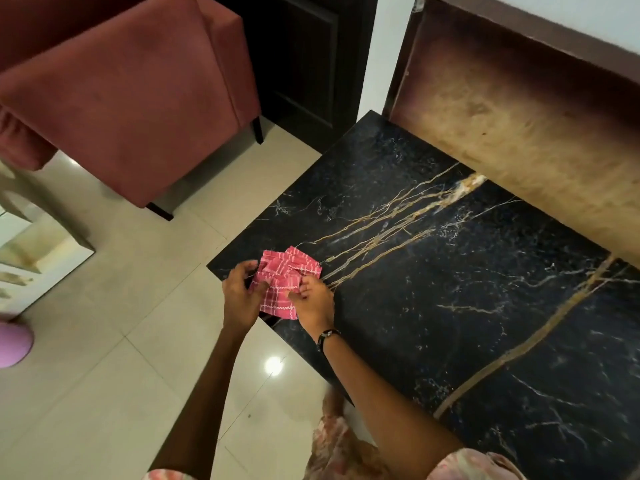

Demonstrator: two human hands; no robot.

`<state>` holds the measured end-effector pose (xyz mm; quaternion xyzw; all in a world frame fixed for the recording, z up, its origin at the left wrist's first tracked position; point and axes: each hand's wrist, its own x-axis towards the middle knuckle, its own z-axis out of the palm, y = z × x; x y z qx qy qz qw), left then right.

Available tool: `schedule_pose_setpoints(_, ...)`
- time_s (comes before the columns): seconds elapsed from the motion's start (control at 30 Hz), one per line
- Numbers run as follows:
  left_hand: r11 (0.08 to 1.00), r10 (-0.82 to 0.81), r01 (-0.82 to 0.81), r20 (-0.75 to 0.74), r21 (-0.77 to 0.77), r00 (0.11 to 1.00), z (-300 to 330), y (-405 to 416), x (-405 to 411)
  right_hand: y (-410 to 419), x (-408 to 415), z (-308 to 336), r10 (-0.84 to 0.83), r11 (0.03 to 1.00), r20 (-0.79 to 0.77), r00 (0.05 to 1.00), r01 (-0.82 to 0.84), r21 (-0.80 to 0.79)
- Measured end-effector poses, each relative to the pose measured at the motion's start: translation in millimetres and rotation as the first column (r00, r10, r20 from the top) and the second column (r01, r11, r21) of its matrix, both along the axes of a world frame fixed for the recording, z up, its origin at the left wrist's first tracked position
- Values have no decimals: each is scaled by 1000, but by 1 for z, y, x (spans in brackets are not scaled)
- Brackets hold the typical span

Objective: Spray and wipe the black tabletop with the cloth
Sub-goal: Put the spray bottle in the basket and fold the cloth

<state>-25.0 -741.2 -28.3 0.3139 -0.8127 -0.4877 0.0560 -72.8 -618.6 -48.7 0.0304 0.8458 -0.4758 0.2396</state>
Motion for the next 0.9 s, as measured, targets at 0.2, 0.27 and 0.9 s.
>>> schedule_pose_setpoints(0.2, 966, -76, 57, 66, 254, 995, 13, -14, -5, 13, 2, -2, 128, 911, 8, 992, -115, -396)
schedule_pose_setpoints(0.27, 949, -105, 83, 56, 304, 993, 16, -15, -11, 14, -8, 1, 98, 882, 105, 990, -37, -469)
schedule_pose_setpoints(0.9, 995, 97, -81, 313, -66, 945, -3, -3, -56, -9, -32, -8, -277, 951, 26, 960, 270, 149)
